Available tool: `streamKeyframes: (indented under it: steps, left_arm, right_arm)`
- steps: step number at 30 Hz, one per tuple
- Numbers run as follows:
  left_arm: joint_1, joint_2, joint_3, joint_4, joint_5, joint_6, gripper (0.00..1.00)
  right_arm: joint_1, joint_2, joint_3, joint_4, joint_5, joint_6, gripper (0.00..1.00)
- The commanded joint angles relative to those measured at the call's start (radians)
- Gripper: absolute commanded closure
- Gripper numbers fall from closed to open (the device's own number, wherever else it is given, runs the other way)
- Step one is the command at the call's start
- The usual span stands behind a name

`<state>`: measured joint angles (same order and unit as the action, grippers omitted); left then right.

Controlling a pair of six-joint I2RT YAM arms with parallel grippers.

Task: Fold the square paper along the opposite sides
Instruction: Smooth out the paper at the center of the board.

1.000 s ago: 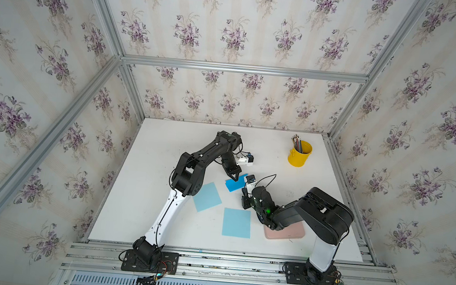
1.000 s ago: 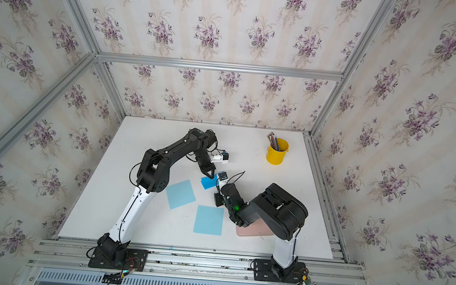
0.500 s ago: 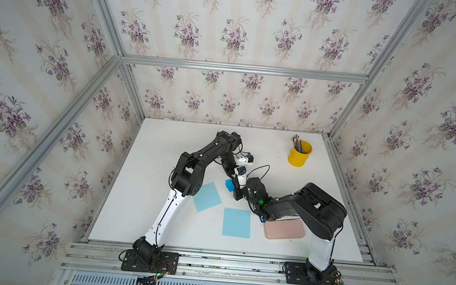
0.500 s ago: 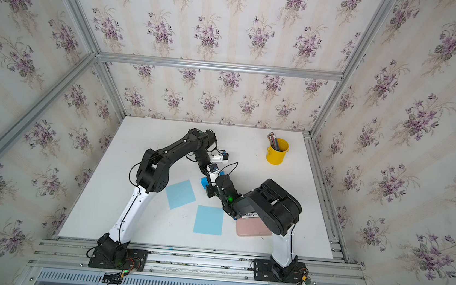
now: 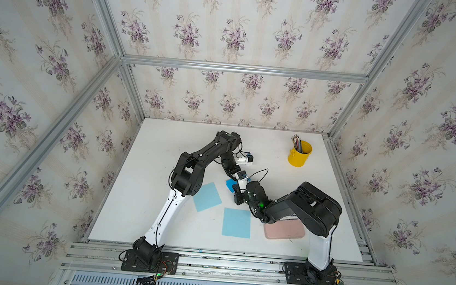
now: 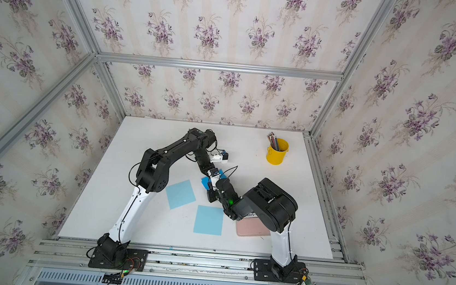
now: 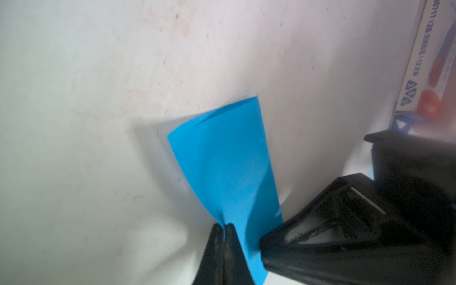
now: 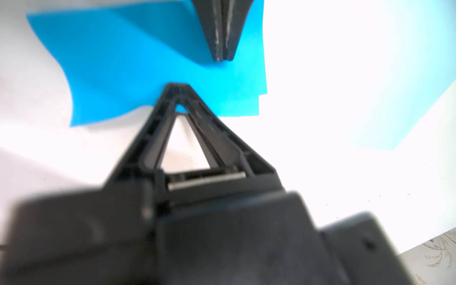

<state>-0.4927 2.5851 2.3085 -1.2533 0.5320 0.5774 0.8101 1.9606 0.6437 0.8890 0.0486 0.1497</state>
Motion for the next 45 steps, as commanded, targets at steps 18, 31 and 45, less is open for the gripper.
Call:
streamKeyframes:
  steps: [18, 31, 45]
  left_arm:
    - [0.002, 0.004, 0.0, -0.005, -0.032, 0.016, 1.0]
    - [0.003, 0.007, 0.007, -0.005, -0.039, 0.022, 1.0]
    - [0.006, 0.01, 0.022, -0.011, -0.03, 0.022, 1.0]
  right_arm:
    - [0.023, -0.017, 0.118, -0.11, -0.054, -0.092, 1.0]
    - [0.024, 0.026, 0.044, -0.107, -0.048, -0.055, 1.0]
    - [0.048, -0.188, -0.028, -0.158, 0.016, -0.084, 1.0]
